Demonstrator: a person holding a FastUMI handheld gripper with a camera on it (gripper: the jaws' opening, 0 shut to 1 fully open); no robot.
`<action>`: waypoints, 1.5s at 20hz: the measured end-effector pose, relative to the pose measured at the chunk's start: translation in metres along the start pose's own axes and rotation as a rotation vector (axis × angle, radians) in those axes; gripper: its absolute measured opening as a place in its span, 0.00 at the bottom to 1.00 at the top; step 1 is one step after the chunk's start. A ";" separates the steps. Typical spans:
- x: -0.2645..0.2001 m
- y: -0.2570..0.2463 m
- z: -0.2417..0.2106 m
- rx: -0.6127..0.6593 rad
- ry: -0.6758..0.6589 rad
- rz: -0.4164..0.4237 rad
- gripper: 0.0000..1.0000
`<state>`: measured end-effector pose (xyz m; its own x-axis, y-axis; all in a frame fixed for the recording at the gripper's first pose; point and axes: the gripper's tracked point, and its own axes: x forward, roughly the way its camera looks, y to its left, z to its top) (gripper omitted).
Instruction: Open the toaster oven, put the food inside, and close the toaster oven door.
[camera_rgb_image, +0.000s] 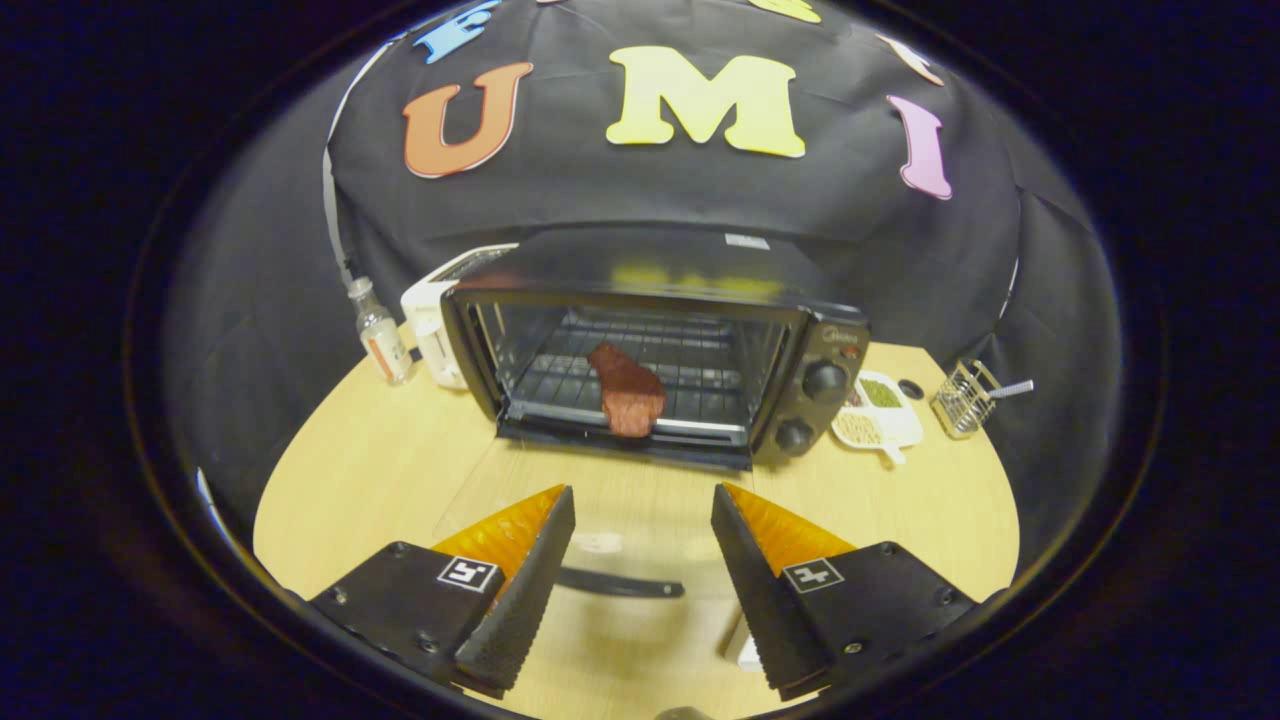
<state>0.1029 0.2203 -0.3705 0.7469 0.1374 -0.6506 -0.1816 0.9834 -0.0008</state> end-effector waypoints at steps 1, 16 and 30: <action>-0.007 -0.005 -0.008 -0.009 0.008 -0.009 0.89; 0.019 0.014 -0.136 0.018 0.234 0.086 0.93; 0.063 0.011 -0.121 -0.022 0.213 0.060 0.93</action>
<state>0.0704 0.2259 -0.5034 0.5825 0.1647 -0.7960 -0.2371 0.9711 0.0273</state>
